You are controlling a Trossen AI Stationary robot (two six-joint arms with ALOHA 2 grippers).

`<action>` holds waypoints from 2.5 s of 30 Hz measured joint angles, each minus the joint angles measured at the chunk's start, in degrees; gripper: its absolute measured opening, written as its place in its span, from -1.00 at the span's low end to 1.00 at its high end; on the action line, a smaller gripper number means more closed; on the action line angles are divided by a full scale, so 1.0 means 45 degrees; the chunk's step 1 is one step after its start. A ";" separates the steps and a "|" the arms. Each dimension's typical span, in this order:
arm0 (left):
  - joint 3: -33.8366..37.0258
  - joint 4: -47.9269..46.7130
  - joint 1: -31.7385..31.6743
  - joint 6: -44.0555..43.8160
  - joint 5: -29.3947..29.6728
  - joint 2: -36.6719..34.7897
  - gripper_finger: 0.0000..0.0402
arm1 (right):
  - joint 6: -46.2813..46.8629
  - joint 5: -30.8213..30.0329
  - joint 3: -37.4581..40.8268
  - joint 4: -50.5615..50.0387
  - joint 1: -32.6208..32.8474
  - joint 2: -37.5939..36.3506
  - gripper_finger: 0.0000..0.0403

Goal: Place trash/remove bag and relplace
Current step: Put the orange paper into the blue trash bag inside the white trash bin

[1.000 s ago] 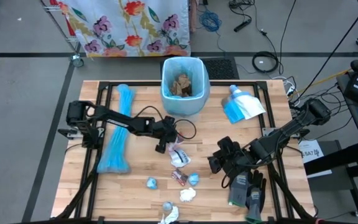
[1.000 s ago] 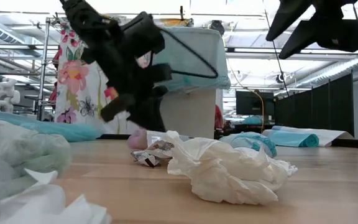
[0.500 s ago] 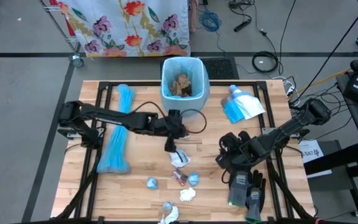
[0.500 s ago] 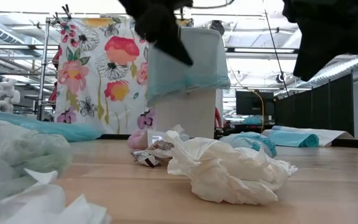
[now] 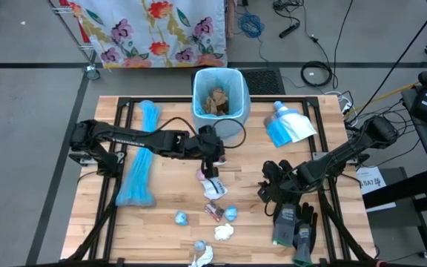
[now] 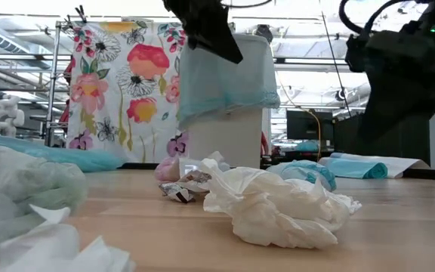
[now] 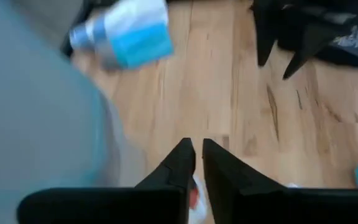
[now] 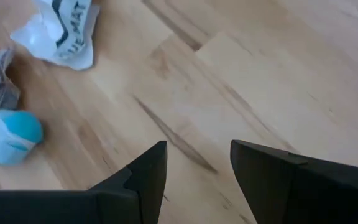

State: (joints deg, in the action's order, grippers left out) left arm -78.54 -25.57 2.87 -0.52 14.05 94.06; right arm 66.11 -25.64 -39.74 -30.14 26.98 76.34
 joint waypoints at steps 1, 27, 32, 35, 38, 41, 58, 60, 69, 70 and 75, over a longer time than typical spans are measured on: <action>0.0000 -0.0017 0.0000 -0.0619 -0.0004 0.0027 -0.72 | -0.0158 0.0122 0.0031 0.0013 0.0000 0.0000 -0.16; 0.0005 -0.0172 -0.0646 -1.3333 0.1092 0.4634 0.10 | -0.2191 0.1454 0.0038 0.0810 -0.0058 0.0000 -0.16; 0.0000 -0.0047 -0.0656 -1.3487 0.0988 0.5314 0.03 | -0.2246 0.1529 0.0033 0.0872 -0.0058 0.0000 -0.16; -0.0040 -0.0010 -0.0619 -1.3454 0.0533 0.5661 -0.21 | -0.2319 0.1727 0.0038 0.0860 -0.0058 0.0000 -0.16; -0.0063 0.0204 -0.0399 -1.2959 -0.0091 0.5808 -0.64 | -0.2460 0.1749 0.0033 0.0854 -0.0058 0.0000 -0.16; -0.0058 0.0524 0.0087 -1.2132 -0.0740 0.5590 -0.93 | -0.2600 0.1746 0.0035 0.0843 -0.0061 0.0000 -0.16; -0.2877 -0.0641 0.0384 -0.7209 -0.0754 0.1857 -0.99 | -0.3377 0.1678 0.0033 0.0842 -0.0761 0.0000 -0.16; -0.3448 -0.1202 0.0089 -0.6626 -0.0505 0.1338 -0.99 | -0.3418 0.1683 0.0033 0.0914 -0.0758 0.0004 -0.16; -0.5336 -0.2166 -0.2174 -0.3792 0.0923 -0.0403 -1.00 | -0.3531 0.1624 0.0028 0.1342 -0.0758 0.0010 -0.16; -0.5453 -0.2423 -0.2608 -0.3806 0.0926 -0.0410 -1.00 | -0.3531 0.1608 0.0028 0.1386 -0.0758 0.0010 -0.16; -0.5518 -0.2592 -0.4713 -0.4683 -0.0451 -0.0369 -0.91 | -0.3546 0.1352 0.0028 0.1636 -0.0758 0.0015 -0.16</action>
State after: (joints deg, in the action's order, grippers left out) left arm -103.37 -37.23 -18.34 -21.59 12.03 92.40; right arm 50.15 -19.55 -39.62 -22.78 23.57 76.40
